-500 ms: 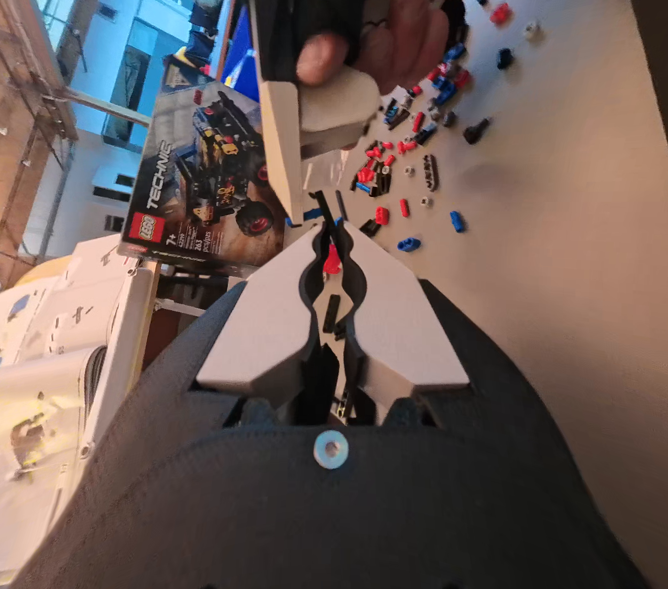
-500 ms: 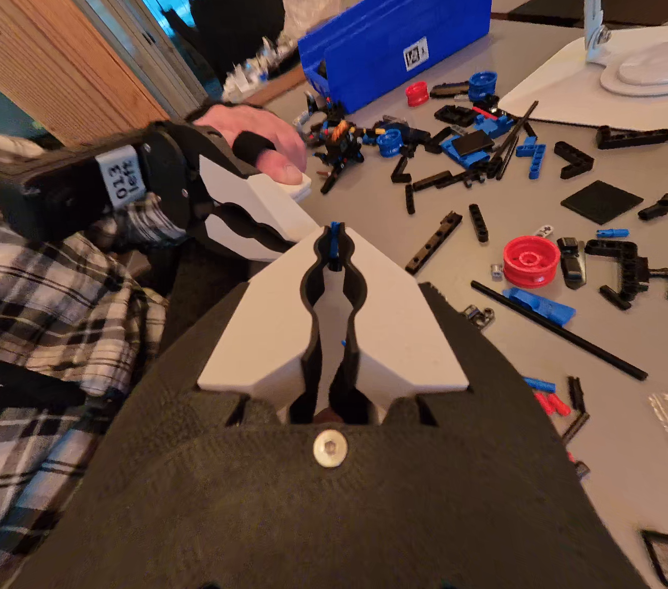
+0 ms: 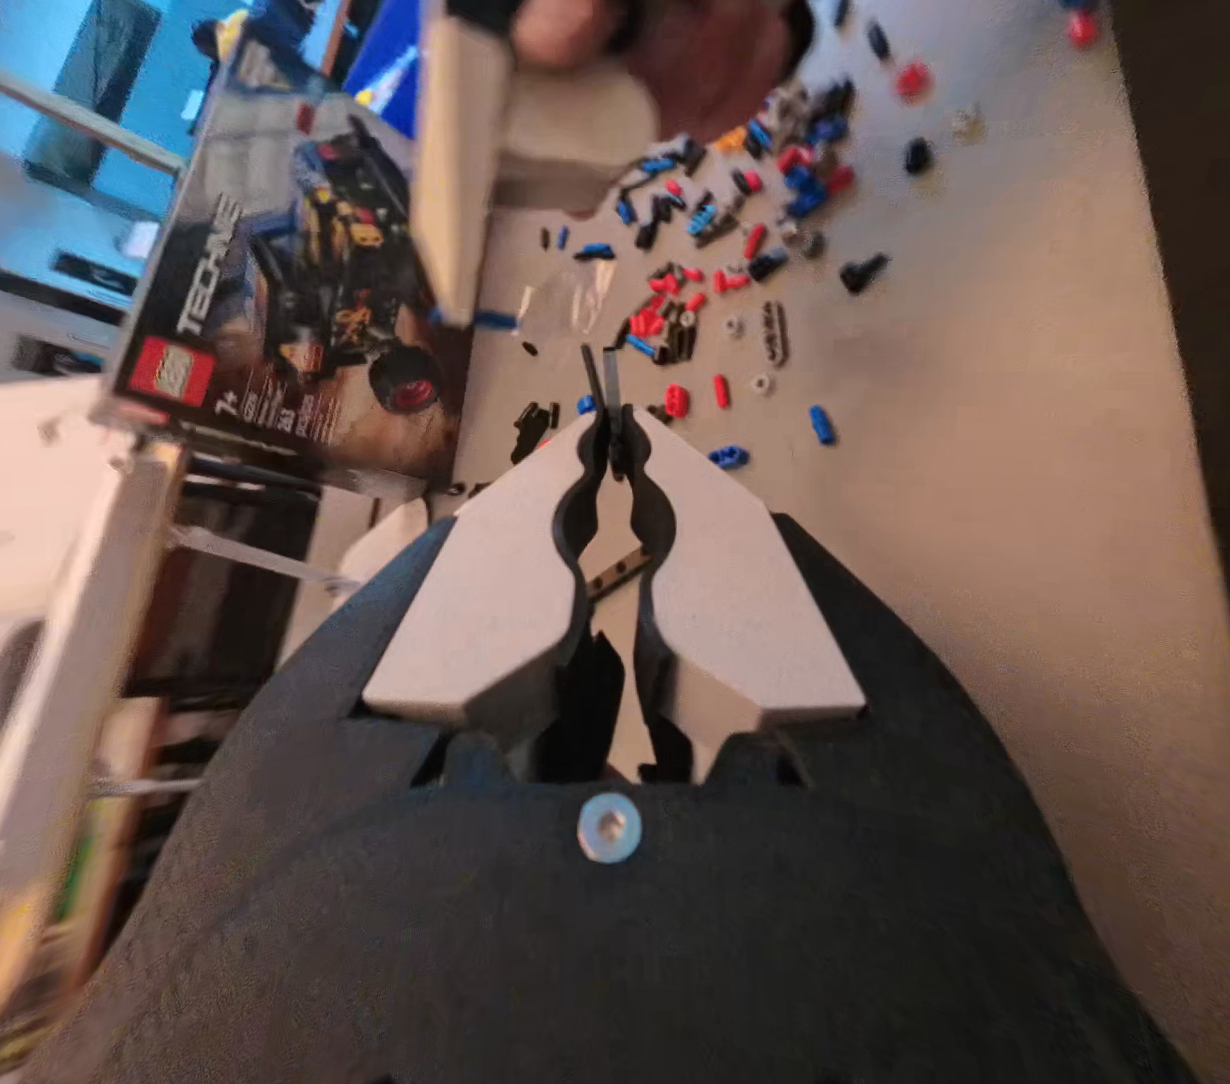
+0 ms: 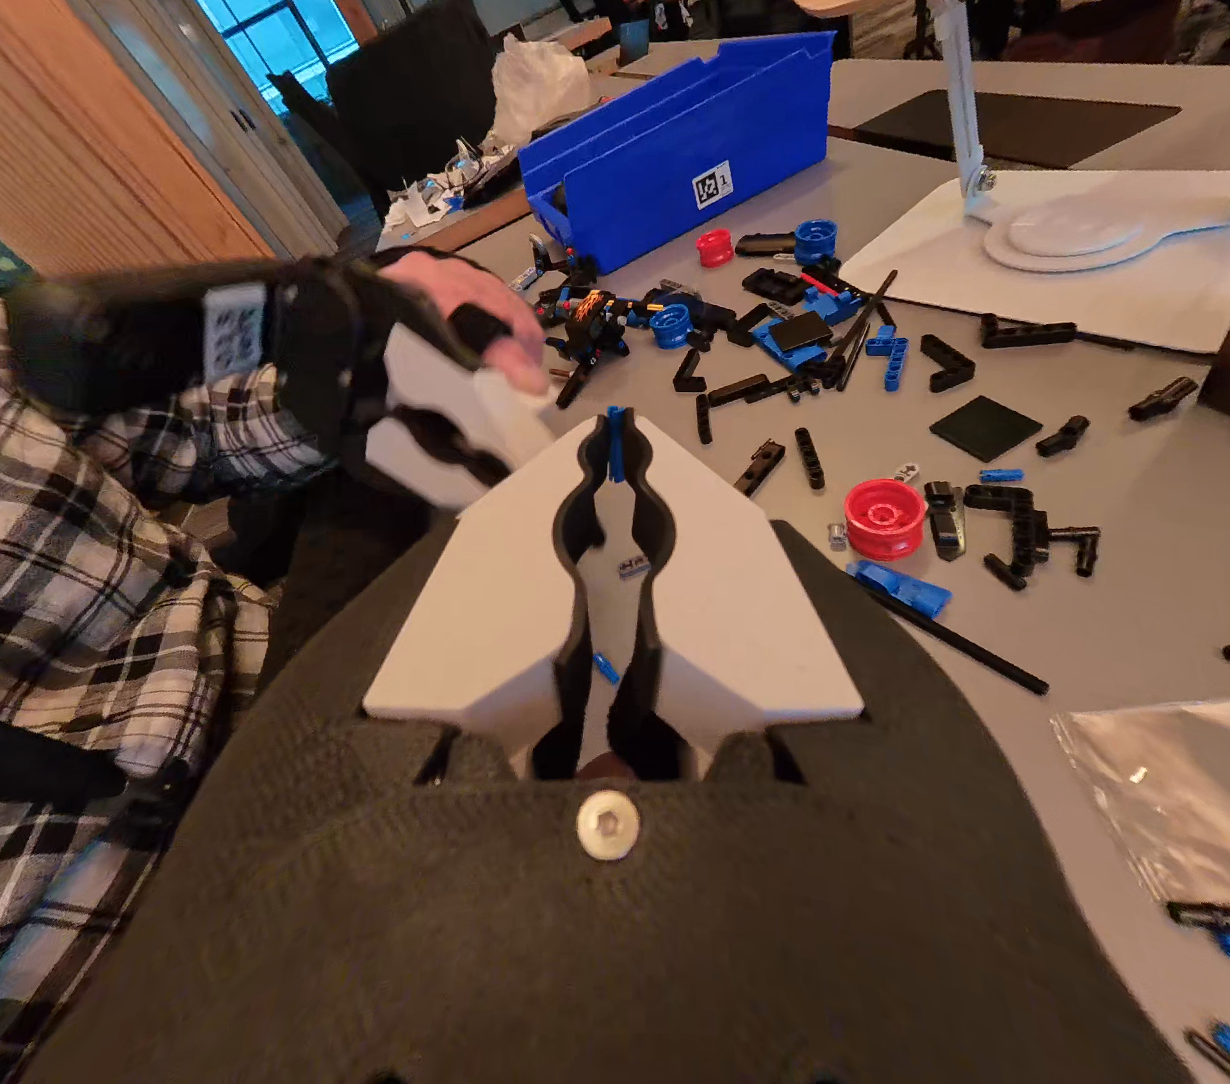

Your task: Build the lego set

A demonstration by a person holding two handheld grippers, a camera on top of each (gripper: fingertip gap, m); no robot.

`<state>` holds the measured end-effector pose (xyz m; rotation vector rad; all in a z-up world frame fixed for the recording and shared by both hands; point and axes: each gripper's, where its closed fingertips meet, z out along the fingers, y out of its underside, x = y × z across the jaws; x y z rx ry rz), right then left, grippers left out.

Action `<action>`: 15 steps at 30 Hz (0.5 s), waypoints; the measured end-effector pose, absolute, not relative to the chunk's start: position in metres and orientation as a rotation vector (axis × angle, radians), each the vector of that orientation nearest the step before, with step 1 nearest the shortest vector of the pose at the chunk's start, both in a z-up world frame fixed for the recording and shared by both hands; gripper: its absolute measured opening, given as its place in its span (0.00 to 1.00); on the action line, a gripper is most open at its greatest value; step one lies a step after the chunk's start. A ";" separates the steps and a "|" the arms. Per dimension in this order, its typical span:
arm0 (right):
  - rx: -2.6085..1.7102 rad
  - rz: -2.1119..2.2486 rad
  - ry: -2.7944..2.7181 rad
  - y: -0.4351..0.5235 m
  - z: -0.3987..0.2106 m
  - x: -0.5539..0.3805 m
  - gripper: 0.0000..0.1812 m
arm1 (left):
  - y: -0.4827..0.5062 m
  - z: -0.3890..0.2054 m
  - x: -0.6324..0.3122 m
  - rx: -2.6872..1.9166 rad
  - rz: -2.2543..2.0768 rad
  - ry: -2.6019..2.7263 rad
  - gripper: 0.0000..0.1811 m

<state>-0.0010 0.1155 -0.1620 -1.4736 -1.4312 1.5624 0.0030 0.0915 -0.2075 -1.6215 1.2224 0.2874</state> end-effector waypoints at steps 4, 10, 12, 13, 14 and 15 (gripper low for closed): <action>-1.491 1.495 -1.523 0.109 -0.173 0.011 0.00 | 0.094 -0.205 -0.012 -1.753 0.008 0.993 0.00; -1.640 1.347 -1.901 0.062 -0.234 0.018 0.00 | 0.078 -0.252 -0.016 -2.009 -0.087 1.058 0.00; -1.671 1.277 -2.024 0.046 -0.251 0.018 0.00 | 0.072 -0.255 -0.016 -2.061 -0.121 1.036 0.00; -1.682 1.241 -2.077 0.039 -0.258 0.018 0.01 | 0.069 -0.257 -0.017 -2.080 -0.132 1.022 0.00; -1.693 1.204 -2.114 0.035 -0.265 0.018 0.01 | 0.066 -0.260 -0.018 -2.100 -0.144 1.003 0.00; -1.705 1.152 -2.150 0.033 -0.272 0.018 0.01 | 0.062 -0.264 -0.018 -2.127 -0.171 0.992 0.00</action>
